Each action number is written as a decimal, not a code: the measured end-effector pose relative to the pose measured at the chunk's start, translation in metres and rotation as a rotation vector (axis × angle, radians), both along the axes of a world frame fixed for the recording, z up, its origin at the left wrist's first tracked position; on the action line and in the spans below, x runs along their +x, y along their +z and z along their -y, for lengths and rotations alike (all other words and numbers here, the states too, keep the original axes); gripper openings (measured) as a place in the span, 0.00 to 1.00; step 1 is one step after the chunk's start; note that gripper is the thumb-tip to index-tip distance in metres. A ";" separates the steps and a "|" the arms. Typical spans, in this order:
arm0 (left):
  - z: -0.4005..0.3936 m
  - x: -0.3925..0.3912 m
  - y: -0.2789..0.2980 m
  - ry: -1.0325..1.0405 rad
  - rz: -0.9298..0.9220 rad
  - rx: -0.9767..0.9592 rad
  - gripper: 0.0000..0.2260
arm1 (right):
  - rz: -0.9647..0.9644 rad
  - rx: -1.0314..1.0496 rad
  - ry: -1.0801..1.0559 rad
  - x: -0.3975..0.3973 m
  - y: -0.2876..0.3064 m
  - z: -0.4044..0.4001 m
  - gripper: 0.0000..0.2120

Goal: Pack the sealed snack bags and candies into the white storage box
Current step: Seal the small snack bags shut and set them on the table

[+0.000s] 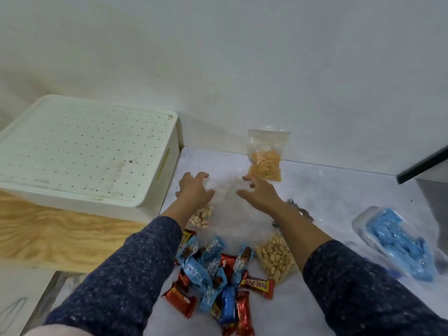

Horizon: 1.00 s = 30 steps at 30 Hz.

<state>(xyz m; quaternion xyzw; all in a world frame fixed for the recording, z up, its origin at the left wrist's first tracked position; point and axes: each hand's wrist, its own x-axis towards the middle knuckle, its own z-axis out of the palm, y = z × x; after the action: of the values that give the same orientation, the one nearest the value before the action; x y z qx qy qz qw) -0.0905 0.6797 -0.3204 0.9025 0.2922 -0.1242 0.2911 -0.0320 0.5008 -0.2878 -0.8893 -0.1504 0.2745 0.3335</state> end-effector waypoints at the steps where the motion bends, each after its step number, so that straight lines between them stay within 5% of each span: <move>1: -0.004 -0.009 -0.004 0.009 -0.017 -0.022 0.25 | -0.041 0.004 0.016 -0.008 -0.004 -0.008 0.25; 11: -0.021 -0.049 -0.015 -0.036 0.140 -0.253 0.25 | -0.309 0.252 -0.191 -0.058 -0.034 -0.063 0.23; 16: -0.011 -0.048 0.003 -0.038 0.306 -0.416 0.23 | -0.089 0.350 -0.358 -0.057 -0.021 -0.057 0.16; 24: 0.009 -0.008 0.086 -0.079 0.703 -0.522 0.10 | 0.133 0.488 -0.288 -0.040 0.054 -0.026 0.16; 30: 0.038 0.010 0.145 -0.025 0.913 -0.614 0.13 | 0.239 0.713 -0.405 -0.028 0.114 0.002 0.19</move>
<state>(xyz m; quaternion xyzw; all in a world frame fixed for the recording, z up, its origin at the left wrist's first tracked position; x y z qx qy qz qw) -0.0803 0.6414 -0.1754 0.7416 0.0759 0.1971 0.6368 -0.0599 0.4989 -0.1739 -0.7556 -0.0958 0.0292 0.6474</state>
